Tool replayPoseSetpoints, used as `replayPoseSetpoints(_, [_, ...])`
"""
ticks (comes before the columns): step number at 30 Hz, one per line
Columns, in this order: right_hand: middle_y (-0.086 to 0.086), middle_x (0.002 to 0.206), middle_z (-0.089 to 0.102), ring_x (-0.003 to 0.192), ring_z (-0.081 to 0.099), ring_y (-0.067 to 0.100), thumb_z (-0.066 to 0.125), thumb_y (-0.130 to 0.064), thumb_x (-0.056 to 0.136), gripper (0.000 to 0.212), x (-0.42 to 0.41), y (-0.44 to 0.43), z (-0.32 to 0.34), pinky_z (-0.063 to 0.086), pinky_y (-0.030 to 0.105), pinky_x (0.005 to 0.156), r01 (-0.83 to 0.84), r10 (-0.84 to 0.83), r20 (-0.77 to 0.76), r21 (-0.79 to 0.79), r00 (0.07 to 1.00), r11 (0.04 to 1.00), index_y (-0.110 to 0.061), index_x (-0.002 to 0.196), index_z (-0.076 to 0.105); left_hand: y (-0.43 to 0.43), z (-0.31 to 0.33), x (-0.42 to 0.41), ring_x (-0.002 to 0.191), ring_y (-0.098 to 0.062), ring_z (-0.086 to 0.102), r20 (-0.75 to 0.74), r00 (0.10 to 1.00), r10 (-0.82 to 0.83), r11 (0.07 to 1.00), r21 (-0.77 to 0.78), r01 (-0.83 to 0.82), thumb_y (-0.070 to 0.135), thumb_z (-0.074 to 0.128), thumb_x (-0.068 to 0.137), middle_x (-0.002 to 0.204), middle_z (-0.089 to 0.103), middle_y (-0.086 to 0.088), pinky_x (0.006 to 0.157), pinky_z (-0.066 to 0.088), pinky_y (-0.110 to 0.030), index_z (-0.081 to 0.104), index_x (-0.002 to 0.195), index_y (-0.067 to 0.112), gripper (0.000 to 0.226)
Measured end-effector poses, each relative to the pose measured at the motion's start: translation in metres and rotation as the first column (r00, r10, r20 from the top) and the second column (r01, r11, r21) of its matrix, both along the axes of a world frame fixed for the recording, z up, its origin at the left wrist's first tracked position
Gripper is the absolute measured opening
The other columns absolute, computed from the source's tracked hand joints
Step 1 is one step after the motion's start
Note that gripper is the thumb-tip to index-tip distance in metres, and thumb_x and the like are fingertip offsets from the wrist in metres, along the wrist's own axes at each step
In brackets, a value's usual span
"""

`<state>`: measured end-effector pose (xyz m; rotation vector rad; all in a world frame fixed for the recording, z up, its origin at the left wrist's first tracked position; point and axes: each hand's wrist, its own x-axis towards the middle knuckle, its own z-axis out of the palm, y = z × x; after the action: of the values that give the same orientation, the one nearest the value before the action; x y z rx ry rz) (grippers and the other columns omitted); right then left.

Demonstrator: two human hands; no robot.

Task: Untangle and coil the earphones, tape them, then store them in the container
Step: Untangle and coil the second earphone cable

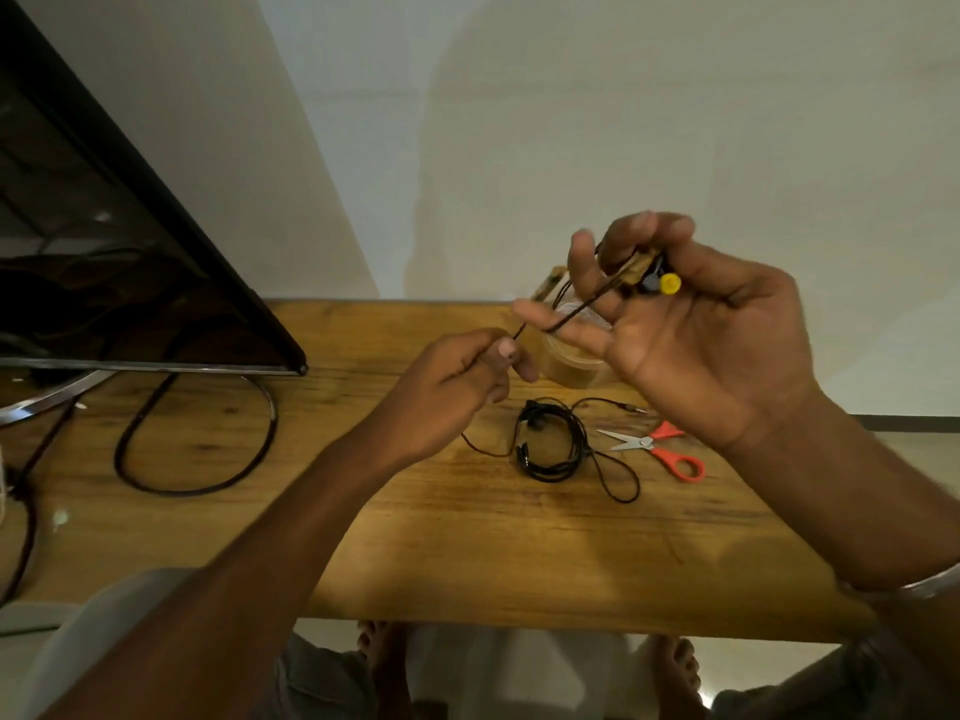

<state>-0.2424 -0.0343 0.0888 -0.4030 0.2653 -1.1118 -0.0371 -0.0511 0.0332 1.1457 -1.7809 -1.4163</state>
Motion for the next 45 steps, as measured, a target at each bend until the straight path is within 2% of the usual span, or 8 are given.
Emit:
replayPoseSetpoints(8, [0.007, 0.136, 0.064, 0.131, 0.058, 0.029, 0.032, -0.020, 0.105, 0.026, -0.014, -0.013, -0.011, 0.036, 0.058, 0.112, 0.297, -0.305, -0.284, -0.073, 0.909, 0.952, -0.022, 0.087, 0.050, 0.006, 0.001, 0.004, 0.053, -0.007, 0.044, 0.305, 0.938, -0.166, 0.971, -0.118, 0.210, 0.031, 0.043, 0.105, 0.054, 0.047, 0.014, 0.054, 0.039, -0.034, 0.072, 0.096, 0.023, 0.031])
replayPoseSetpoints(13, [-0.008, 0.105, 0.072, 0.105, 0.064, -0.002, 0.042, -0.016, 0.106, 0.022, 0.001, -0.006, -0.047, 0.050, 0.028, 0.088, -0.171, -0.709, -0.704, -0.703, 0.030, 0.691, -0.014, 0.094, 0.060, 0.008, 0.009, 0.001, 0.051, -0.010, 0.050, 0.241, 0.967, -0.086, 0.947, -0.283, 0.154, 0.033, 0.044, 0.104, 0.056, 0.054, 0.011, 0.050, 0.038, -0.030, 0.069, 0.086, 0.021, 0.032])
replayPoseSetpoints(16, [-0.022, 0.080, 0.053, 0.075, 0.053, -0.005, 0.043, -0.016, 0.103, 0.019, 0.012, -0.001, -0.061, 0.039, 0.026, 0.071, -0.465, -0.756, -0.650, -0.650, -0.070, 0.602, -0.021, 0.086, 0.051, 0.000, 0.006, 0.009, 0.052, -0.022, 0.049, 0.209, 0.977, 0.029, 0.928, -0.369, 0.051, 0.036, 0.043, 0.103, 0.058, 0.055, -0.001, 0.051, 0.038, -0.037, 0.063, 0.081, 0.027, 0.031])
replayPoseSetpoints(21, [-0.014, 0.075, 0.057, 0.067, 0.057, 0.005, 0.042, -0.019, 0.103, 0.025, 0.021, 0.007, -0.060, 0.042, 0.023, 0.064, -0.449, -0.542, -0.833, -0.530, 0.113, 0.720, -0.012, 0.091, 0.063, -0.005, 0.009, 0.015, 0.050, -0.007, 0.043, 0.204, 0.973, 0.113, 0.906, -0.423, -0.016, 0.029, 0.050, 0.102, 0.060, 0.056, 0.017, 0.050, 0.030, -0.019, 0.066, 0.083, 0.017, 0.028])
replayPoseSetpoints(23, [-0.004, 0.069, 0.055, 0.067, 0.060, 0.013, 0.044, -0.017, 0.101, 0.025, 0.021, 0.008, -0.048, 0.047, 0.027, 0.071, -0.282, -0.191, -0.895, -0.320, 0.403, 0.904, -0.011, 0.086, 0.063, -0.006, 0.009, 0.015, 0.051, -0.005, 0.043, 0.171, 0.977, 0.125, 0.908, -0.417, -0.043, 0.027, 0.052, 0.102, 0.061, 0.056, 0.020, 0.051, 0.031, -0.018, 0.066, 0.084, 0.016, 0.025])
replayPoseSetpoints(27, [-0.004, 0.061, 0.046, 0.063, 0.056, 0.017, 0.047, -0.014, 0.091, 0.018, 0.015, 0.005, -0.028, 0.039, 0.063, 0.110, -0.248, 0.262, -0.269, 0.086, 0.927, 0.965, -0.014, 0.078, 0.060, -0.004, 0.012, 0.010, 0.067, -0.034, 0.056, 0.079, 0.987, 0.136, 0.916, -0.390, -0.095, 0.028, 0.043, 0.106, 0.075, 0.063, -0.009, 0.059, 0.042, -0.046, 0.063, 0.089, 0.021, 0.027])
replayPoseSetpoints(33, [-0.003, 0.067, 0.056, 0.076, 0.063, 0.019, 0.045, -0.008, 0.090, 0.014, 0.010, 0.006, -0.013, 0.015, 0.070, 0.118, -0.302, 0.300, 0.138, -0.005, 0.944, 0.953, -0.015, 0.083, 0.053, -0.007, 0.004, 0.009, 0.070, -0.018, 0.054, 0.061, 0.991, 0.121, 0.939, -0.332, -0.094, 0.024, 0.042, 0.104, 0.075, 0.059, 0.011, 0.063, 0.044, -0.041, 0.055, 0.081, 0.037, 0.029])
replayPoseSetpoints(45, [0.010, 0.119, 0.072, 0.125, 0.060, 0.041, 0.030, -0.018, 0.104, 0.029, -0.013, -0.012, -0.015, 0.035, 0.062, 0.112, 0.334, -0.329, -0.286, -0.033, 0.900, 0.942, -0.019, 0.083, 0.049, 0.002, -0.007, 0.002, 0.059, -0.029, 0.057, 0.284, 0.947, -0.150, 0.957, -0.199, 0.212, 0.032, 0.045, 0.104, 0.073, 0.067, 0.001, 0.058, 0.050, -0.046, 0.070, 0.092, 0.024, 0.029])
